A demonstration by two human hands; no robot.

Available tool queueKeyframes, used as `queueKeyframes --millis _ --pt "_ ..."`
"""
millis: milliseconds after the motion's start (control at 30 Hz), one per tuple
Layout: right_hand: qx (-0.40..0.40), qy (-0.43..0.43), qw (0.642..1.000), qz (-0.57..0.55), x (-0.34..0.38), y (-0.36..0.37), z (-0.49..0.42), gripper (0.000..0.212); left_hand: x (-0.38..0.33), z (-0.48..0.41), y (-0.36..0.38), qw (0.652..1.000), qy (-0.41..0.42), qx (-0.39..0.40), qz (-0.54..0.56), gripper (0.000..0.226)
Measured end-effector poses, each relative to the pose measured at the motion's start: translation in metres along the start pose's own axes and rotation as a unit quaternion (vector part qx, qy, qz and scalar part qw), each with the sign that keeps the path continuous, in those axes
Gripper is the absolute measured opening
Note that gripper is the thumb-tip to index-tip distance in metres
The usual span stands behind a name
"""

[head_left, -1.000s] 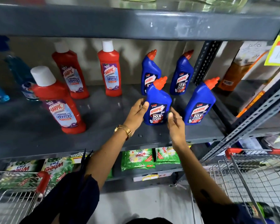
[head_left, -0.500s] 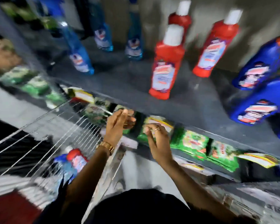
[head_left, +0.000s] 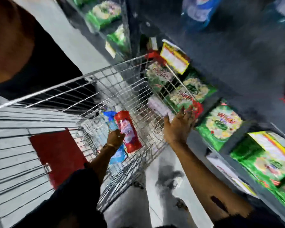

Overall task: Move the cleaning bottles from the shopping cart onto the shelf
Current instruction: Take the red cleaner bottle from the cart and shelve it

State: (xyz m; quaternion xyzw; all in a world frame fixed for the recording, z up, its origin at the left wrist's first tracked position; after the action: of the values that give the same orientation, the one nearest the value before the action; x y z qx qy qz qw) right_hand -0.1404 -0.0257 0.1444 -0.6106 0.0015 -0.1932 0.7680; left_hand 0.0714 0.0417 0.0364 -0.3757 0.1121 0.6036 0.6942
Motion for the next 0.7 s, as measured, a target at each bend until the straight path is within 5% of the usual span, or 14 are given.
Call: queueKeyframes --millis 167,333,700 --pt "-0.037 -0.021 0.996 0.077 -0.002 0.022 -0.011 0.070 0.013 -0.036 0.027 1.000 -0.015 -0.006 -0.011 0.056" --pt "-0.062 -0.029 0.993 0.094 -0.001 0.024 -0.013 0.066 0.016 -0.056 0.055 0.990 -0.063 -0.114 0.057 0.050" --pt "-0.031 -0.024 0.997 0.069 -0.001 0.021 -0.013 0.059 0.005 -0.074 0.066 0.946 -0.160 -0.063 0.276 0.050"
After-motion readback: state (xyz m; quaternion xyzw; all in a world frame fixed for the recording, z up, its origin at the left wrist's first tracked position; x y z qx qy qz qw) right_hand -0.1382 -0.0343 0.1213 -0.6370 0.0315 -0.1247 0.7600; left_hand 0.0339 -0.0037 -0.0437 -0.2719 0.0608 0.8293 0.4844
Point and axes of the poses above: each hand's wrist, its own z-axis away from the middle knuckle, its own y-axis out of the palm, x = y × z, the point moved 1 cm from there along -z, towards the middle knuckle, and after that the axes turned 12 degrees about z, right-handed, at the moved point
